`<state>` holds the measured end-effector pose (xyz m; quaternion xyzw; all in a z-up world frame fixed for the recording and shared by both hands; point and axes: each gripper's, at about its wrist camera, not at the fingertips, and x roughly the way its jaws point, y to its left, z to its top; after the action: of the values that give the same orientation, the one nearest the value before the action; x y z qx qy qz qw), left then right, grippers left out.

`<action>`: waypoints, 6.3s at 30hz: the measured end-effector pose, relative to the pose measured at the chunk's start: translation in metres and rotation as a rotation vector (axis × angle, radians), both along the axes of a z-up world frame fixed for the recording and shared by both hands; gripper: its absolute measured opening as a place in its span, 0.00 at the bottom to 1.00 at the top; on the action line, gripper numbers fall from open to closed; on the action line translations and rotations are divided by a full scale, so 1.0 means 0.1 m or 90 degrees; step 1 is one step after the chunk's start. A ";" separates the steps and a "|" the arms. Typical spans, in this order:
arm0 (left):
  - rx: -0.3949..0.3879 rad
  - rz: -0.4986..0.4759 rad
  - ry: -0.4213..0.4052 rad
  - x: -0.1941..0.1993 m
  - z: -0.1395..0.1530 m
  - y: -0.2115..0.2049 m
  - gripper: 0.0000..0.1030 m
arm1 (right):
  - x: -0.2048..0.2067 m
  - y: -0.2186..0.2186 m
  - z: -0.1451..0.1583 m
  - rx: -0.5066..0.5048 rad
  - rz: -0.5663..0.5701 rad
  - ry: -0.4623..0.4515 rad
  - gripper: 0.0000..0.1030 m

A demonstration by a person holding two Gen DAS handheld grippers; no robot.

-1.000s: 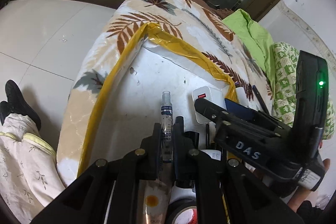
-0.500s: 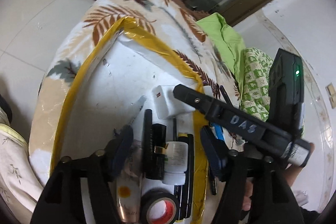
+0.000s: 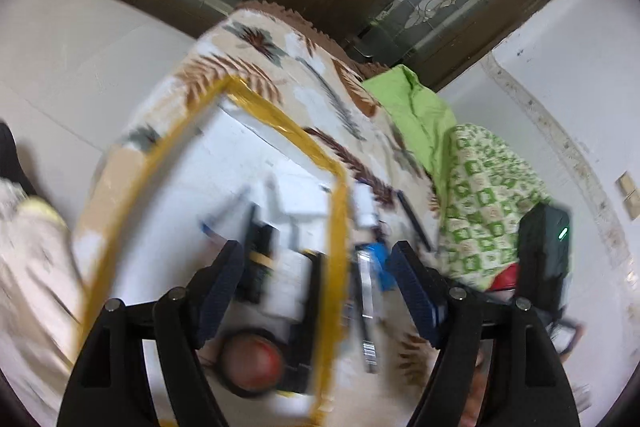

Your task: Organize objects

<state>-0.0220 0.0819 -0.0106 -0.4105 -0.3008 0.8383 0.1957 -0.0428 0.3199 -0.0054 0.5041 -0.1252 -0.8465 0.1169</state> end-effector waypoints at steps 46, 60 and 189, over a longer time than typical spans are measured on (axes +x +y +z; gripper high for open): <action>0.025 -0.090 -0.048 0.27 -0.31 0.74 0.74 | 0.49 0.35 -0.68 0.047 0.033 -0.062 0.35; 0.017 -0.091 -0.031 0.31 -0.26 0.75 0.74 | 0.02 0.69 -0.81 -0.021 0.002 -0.068 0.27; -0.051 0.010 0.016 0.03 -0.24 -0.24 0.67 | -0.03 -0.10 0.01 -0.057 0.019 0.024 0.48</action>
<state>-0.0194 0.0579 -0.0350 -0.4050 -0.2682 0.8562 0.1761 -0.0459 0.3102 -0.0040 0.4841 -0.1528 -0.8476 0.1545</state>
